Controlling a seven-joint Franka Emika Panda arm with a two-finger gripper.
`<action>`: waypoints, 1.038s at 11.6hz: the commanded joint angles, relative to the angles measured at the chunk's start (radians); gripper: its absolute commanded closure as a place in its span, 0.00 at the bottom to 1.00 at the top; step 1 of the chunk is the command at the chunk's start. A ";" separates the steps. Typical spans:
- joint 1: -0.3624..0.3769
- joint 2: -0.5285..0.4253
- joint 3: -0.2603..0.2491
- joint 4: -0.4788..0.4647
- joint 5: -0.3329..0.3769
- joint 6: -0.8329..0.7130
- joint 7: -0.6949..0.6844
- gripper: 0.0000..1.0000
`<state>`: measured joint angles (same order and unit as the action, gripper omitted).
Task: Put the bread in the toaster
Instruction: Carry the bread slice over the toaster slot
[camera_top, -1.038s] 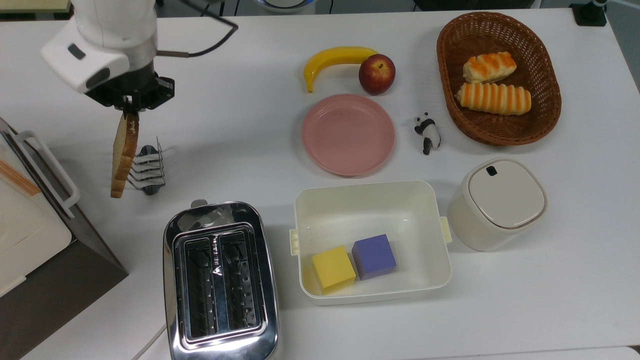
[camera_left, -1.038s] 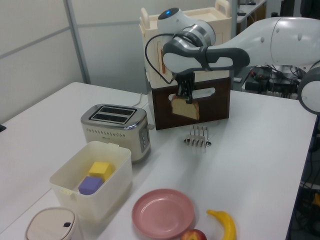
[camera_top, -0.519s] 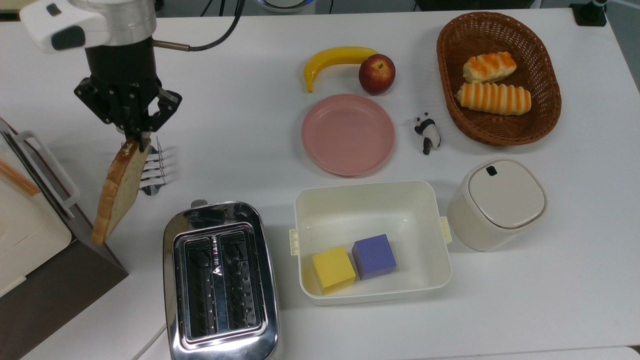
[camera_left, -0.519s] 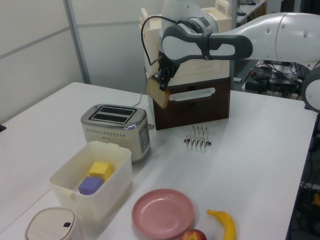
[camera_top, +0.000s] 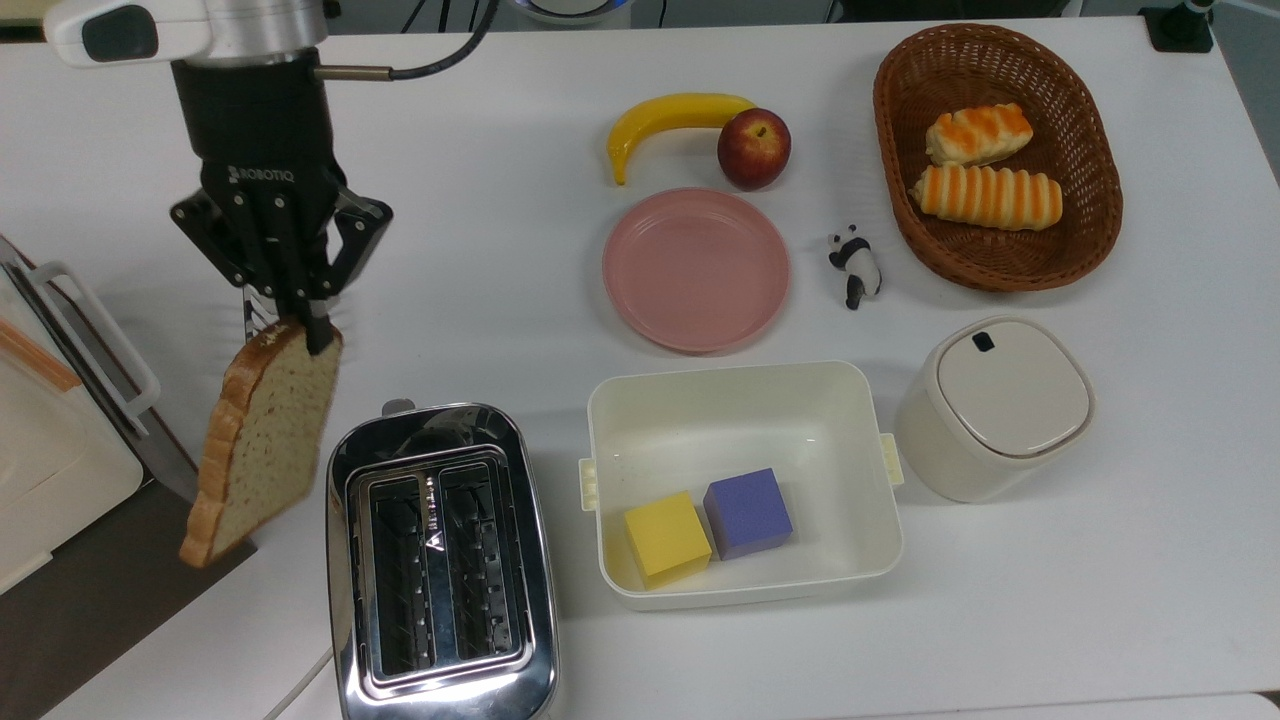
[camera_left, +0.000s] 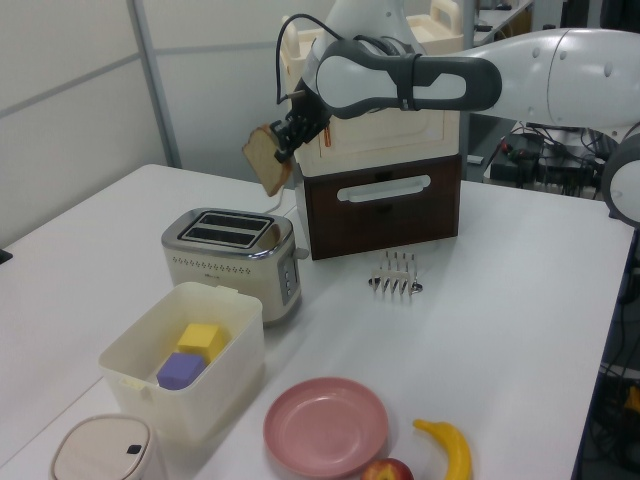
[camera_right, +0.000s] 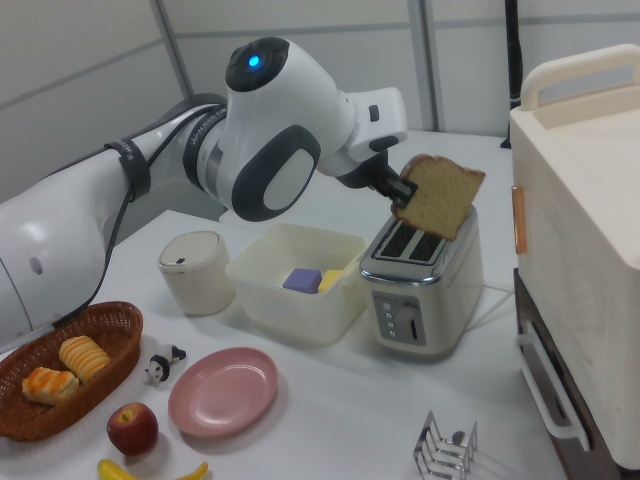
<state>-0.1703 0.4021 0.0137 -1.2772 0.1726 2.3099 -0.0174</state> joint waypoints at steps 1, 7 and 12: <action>0.003 -0.005 0.035 -0.037 0.088 0.084 0.010 1.00; 0.003 0.037 0.057 -0.039 0.102 0.123 -0.019 1.00; -0.001 0.037 0.057 -0.074 0.100 0.115 -0.102 1.00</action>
<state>-0.1698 0.4634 0.0676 -1.3012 0.2576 2.3950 -0.0772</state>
